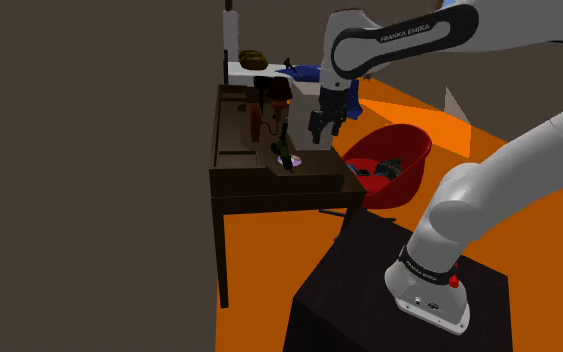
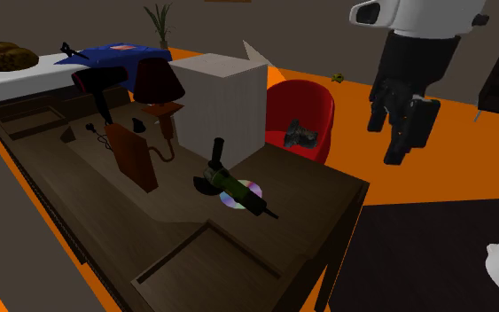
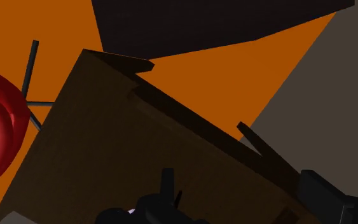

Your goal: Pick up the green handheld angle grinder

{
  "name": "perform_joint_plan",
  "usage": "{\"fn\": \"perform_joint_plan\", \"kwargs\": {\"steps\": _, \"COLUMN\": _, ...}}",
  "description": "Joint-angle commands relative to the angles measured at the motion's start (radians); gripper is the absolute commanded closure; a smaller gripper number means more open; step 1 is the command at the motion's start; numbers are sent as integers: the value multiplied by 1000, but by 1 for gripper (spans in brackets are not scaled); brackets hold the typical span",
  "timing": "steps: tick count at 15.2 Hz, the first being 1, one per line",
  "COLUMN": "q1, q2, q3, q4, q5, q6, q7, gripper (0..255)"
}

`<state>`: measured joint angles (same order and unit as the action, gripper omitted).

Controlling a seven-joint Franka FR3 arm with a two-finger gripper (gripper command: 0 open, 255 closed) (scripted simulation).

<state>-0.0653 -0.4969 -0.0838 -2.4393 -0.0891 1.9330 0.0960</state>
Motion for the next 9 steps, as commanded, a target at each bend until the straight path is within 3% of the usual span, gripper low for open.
{"fn": "perform_joint_plan", "kwargs": {"steps": 1, "q1": -8, "q2": 57, "q3": -6, "q4": -3, "q5": -4, "q6": 87, "q7": 15, "gripper": 0}}
{"fn": "perform_joint_plan", "kwargs": {"steps": 9, "q1": -36, "q2": 321, "q3": -34, "q4": 61, "q5": -10, "q6": 380, "q7": 68, "gripper": 0}}
